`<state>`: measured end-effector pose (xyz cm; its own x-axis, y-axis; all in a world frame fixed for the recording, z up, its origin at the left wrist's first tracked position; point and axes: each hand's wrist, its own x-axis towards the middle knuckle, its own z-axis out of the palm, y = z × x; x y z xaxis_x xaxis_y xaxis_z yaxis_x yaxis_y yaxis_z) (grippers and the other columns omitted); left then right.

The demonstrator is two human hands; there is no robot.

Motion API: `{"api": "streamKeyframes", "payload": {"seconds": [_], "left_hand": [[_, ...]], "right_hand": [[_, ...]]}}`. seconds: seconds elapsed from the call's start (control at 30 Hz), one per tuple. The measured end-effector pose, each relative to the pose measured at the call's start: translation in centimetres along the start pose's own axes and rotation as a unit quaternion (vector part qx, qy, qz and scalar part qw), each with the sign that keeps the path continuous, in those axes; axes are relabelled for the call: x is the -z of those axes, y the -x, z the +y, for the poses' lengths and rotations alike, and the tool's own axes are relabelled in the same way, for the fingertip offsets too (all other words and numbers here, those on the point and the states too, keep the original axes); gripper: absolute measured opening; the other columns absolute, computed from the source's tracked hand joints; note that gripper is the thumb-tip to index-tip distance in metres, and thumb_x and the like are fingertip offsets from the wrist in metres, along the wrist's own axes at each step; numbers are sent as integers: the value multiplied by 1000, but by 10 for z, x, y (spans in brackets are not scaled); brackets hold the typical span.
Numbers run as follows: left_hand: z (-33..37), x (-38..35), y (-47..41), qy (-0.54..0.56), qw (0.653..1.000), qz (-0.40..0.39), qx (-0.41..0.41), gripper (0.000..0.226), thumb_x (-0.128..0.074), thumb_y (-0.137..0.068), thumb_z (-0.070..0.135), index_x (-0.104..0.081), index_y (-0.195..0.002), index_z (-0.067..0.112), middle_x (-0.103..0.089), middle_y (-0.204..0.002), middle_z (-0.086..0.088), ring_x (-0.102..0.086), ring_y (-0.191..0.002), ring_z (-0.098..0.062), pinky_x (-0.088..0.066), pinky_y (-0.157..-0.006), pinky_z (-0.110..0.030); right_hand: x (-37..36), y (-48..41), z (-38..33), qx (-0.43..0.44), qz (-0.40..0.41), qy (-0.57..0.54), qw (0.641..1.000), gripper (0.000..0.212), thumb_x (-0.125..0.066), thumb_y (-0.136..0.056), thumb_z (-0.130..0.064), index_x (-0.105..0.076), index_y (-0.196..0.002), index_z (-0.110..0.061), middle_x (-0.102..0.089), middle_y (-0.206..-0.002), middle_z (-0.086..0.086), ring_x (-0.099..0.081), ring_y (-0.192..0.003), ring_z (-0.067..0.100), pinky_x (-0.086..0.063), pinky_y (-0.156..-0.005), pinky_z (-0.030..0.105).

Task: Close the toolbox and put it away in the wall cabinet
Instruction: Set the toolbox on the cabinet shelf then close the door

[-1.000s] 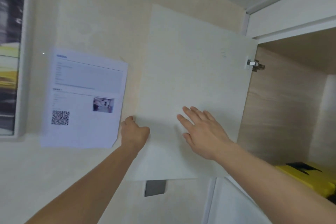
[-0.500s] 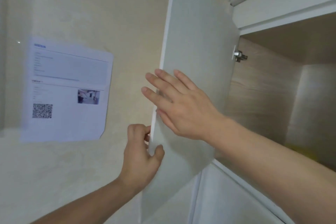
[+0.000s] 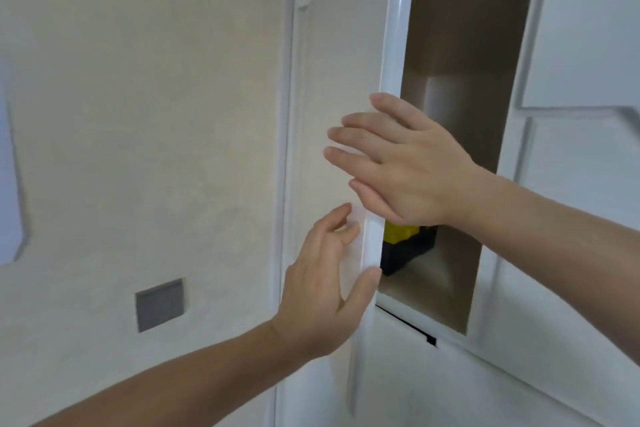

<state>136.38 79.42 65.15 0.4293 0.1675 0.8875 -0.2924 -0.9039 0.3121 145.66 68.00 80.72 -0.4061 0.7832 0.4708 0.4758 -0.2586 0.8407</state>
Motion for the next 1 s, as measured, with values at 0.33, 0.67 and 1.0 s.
{"api": "streamKeyframes", "payload": {"seconds": [0.33, 0.67, 1.0], "left_hand": [[-42, -78, -69, -142, 957, -53, -249, 72, -42, -92, 54, -18, -150, 19, -15, -159, -10, -18, -146, -29, -38, -107, -51], [-42, -151, -105, -275, 908, -191, -253, 98, -47, -83, 65, 9, -151, 21, 24, -158, -15, 18, -145, -38, -26, -108, -64], [-39, -165, -116, -254, 915, -218, -226, 101, -54, -81, 62, 8, -151, 25, 26, -157, -10, 20, -145, -35, -21, -111, -64]], "right_hand": [[-23, 69, 58, -39, -69, 10, 997, 44, -31, -102, -33, -53, -134, -12, -60, -134, 9, -50, -128, 27, -22, -114, 41], [-59, 126, 96, -58, -176, 88, 979, 41, -44, -99, -28, -49, -138, -16, -50, -145, 6, -44, -133, 27, -28, -111, 45], [-73, 132, 101, -67, -208, 99, 971, 41, -37, -97, -25, -53, -134, -16, -47, -147, 7, -41, -135, 29, -25, -112, 47]]}}
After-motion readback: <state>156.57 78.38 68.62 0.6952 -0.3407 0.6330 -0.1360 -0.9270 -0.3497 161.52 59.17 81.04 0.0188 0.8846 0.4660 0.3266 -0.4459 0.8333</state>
